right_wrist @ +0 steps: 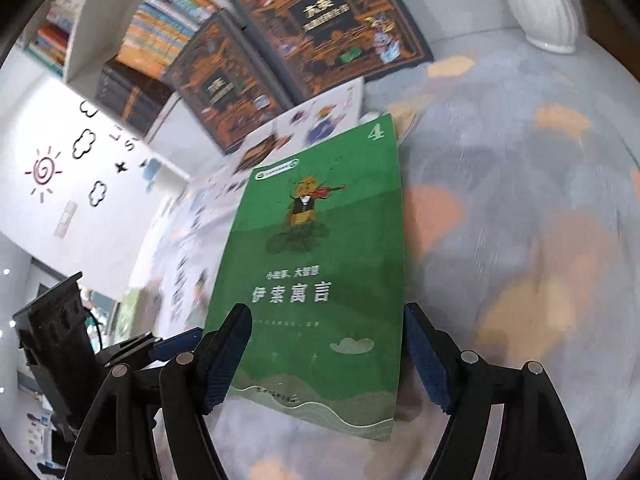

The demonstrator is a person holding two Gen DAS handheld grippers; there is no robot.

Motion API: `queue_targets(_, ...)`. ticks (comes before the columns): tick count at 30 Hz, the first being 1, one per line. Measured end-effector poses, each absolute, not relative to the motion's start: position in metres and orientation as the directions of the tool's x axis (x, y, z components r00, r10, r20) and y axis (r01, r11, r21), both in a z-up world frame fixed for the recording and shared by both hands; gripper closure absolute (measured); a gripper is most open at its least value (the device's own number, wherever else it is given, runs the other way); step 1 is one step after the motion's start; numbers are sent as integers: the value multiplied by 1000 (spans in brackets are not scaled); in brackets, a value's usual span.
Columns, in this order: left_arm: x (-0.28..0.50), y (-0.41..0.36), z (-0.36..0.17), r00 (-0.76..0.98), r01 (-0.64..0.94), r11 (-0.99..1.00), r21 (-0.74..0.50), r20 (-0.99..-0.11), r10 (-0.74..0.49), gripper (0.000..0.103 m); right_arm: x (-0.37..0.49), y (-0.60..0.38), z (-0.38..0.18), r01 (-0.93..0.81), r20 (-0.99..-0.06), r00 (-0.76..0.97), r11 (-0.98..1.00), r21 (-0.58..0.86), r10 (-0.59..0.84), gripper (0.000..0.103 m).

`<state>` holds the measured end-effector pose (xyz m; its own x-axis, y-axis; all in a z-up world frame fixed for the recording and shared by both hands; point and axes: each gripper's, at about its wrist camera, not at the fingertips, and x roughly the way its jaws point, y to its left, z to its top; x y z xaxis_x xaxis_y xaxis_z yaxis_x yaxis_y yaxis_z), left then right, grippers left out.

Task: Organize books

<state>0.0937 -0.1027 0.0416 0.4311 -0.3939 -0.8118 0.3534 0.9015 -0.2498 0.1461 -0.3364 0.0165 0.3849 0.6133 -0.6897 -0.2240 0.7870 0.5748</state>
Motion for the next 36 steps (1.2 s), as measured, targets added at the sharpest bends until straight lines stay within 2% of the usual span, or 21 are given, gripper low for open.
queue_targets(5, 39, -75, 47, 405, 374, 887, -271, -812, -419, 69, 93, -309, 17, -280, -702, 327, 775, 567, 632, 27)
queue_targets(11, -22, -22, 30, 350, 311, 885, -346, -824, -446, 69, 43, -264, 9, -380, -725, 252, 755, 535, 641, 27)
queue_targets(16, -66, 11, 21, 363, 273, 912, -307, -845, -393, 69, 5, -236, 1, -448, -698, 127, 669, 593, 704, 27)
queue_targets(21, -62, 28, 11, 371, 236, 911, -338, -835, -406, 69, 3, -231, -6, -464, -668, 78, 621, 632, 740, 27)
queue_targets(24, -52, 29, 9, 390, 252, 914, -317, -831, -396, 69, 6, -246, -14, -436, -622, 57, 580, 688, 781, 37)
queue_targets(26, -45, 32, 7, 385, 241, 906, -348, -823, -418, 69, 6, -256, -19, -432, -594, 48, 553, 713, 803, 48)
queue_targets(29, -36, 37, 4, 373, 221, 888, -402, -807, -458, 69, 8, -258, -20, -463, -573, 34, 521, 717, 819, 50)
queue_targets(36, -29, 39, 3, 344, 226, 875, -429, -805, -483, 68, 11, -251, -18, -509, -583, 20, 511, 693, 812, 50)
